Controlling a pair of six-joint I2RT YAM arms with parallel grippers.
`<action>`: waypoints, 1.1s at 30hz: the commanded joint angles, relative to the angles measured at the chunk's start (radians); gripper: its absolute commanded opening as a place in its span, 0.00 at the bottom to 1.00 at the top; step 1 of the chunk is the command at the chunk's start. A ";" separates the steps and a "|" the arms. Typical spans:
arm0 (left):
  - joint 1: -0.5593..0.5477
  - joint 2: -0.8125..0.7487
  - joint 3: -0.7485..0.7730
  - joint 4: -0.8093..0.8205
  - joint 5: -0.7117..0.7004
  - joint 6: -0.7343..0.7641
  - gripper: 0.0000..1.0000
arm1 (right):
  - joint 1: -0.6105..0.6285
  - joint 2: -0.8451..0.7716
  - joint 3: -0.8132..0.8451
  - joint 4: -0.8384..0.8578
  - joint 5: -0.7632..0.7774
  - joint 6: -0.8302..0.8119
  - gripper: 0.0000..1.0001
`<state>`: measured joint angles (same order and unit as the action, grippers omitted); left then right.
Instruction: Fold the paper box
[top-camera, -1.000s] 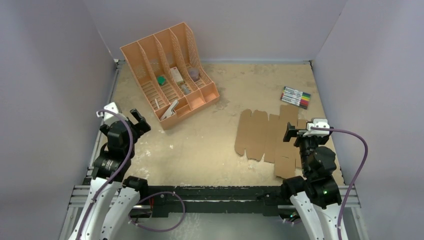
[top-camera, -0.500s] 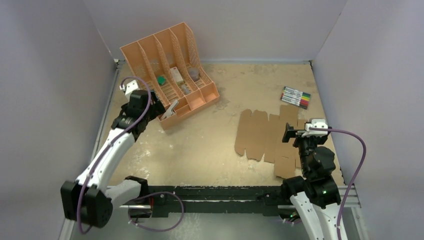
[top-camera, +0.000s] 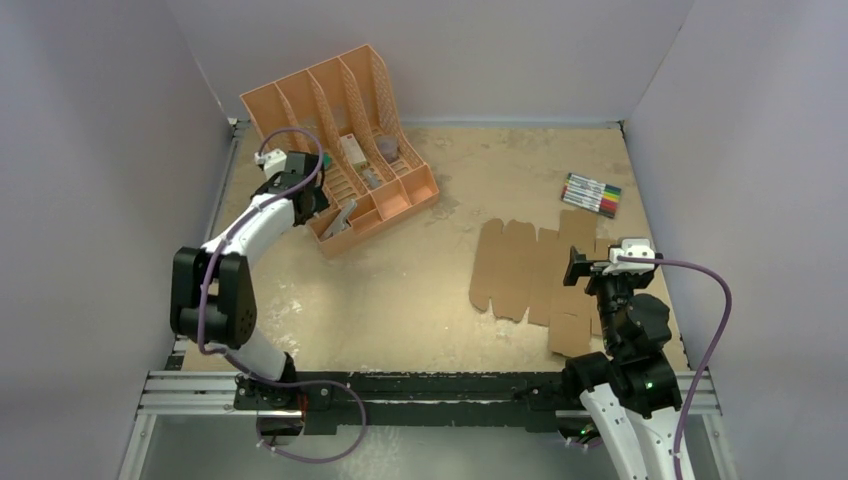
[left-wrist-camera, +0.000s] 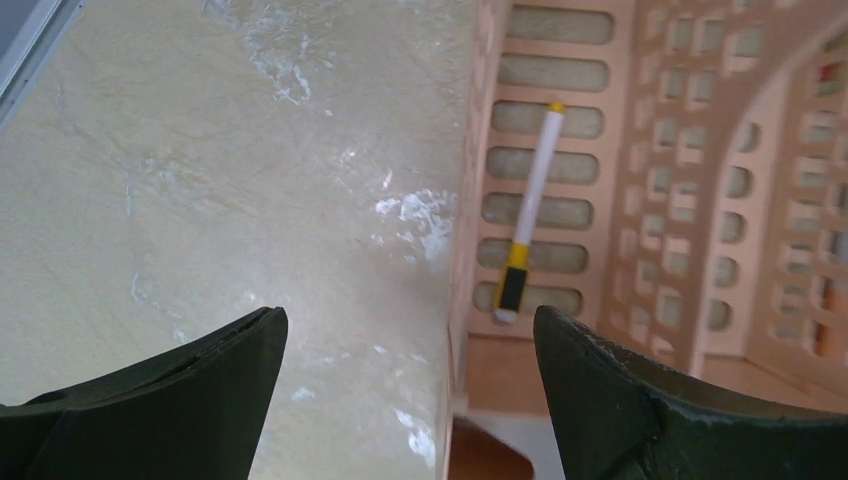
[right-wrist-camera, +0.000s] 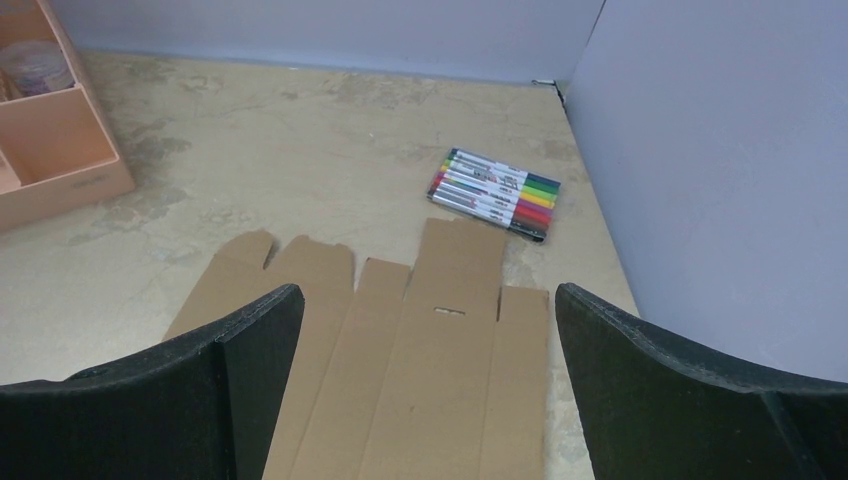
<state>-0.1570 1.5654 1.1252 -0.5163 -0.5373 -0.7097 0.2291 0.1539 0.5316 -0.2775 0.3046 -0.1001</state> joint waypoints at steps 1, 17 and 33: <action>0.061 0.123 0.106 0.046 -0.064 0.051 0.94 | 0.002 0.004 -0.004 0.062 -0.015 -0.019 0.99; 0.320 0.539 0.695 -0.101 -0.162 0.217 0.91 | 0.001 0.027 -0.004 0.062 -0.025 -0.025 0.99; 0.180 0.155 0.464 -0.090 0.082 0.202 0.89 | 0.000 0.026 -0.006 0.063 -0.039 -0.031 0.99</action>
<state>0.1387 1.9717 1.7180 -0.6628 -0.5262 -0.5045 0.2287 0.1783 0.5259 -0.2707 0.2852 -0.1139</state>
